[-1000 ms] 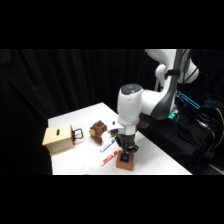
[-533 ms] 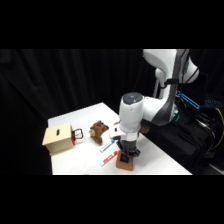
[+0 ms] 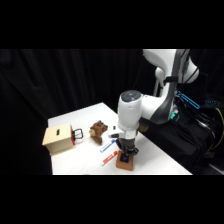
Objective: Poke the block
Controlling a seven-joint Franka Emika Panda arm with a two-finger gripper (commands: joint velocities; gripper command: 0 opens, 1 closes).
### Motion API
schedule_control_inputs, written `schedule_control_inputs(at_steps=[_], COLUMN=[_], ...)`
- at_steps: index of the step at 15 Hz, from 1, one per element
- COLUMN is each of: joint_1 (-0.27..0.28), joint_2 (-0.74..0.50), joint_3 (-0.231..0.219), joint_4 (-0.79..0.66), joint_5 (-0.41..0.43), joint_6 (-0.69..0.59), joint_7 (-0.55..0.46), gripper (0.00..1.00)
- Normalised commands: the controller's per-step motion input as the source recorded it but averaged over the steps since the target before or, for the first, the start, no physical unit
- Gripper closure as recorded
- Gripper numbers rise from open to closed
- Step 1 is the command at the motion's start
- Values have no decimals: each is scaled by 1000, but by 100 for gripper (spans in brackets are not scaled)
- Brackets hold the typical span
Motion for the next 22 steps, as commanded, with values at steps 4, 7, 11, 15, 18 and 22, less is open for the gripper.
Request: schedule_control_inputs(at_steps=[4, 7, 11, 15, 18, 22], joint_1=[-39, -130, -138, -123, -98, -64], joint_2=[-431, -450, -380, -330, -264, -175], joint_3=[-51, -7, -6, -31, -37, -24], joint_4=[-75, -48, -16, 15, 55, 65], joint_5=[-64, 21, 74, 101, 114, 134], joint_6=[-402, -442, -368, -320, -295, -216], joint_7=[96, 42, 10, -20, -35, -50], gripper=[100, 72, 42, 9, 0, 0])
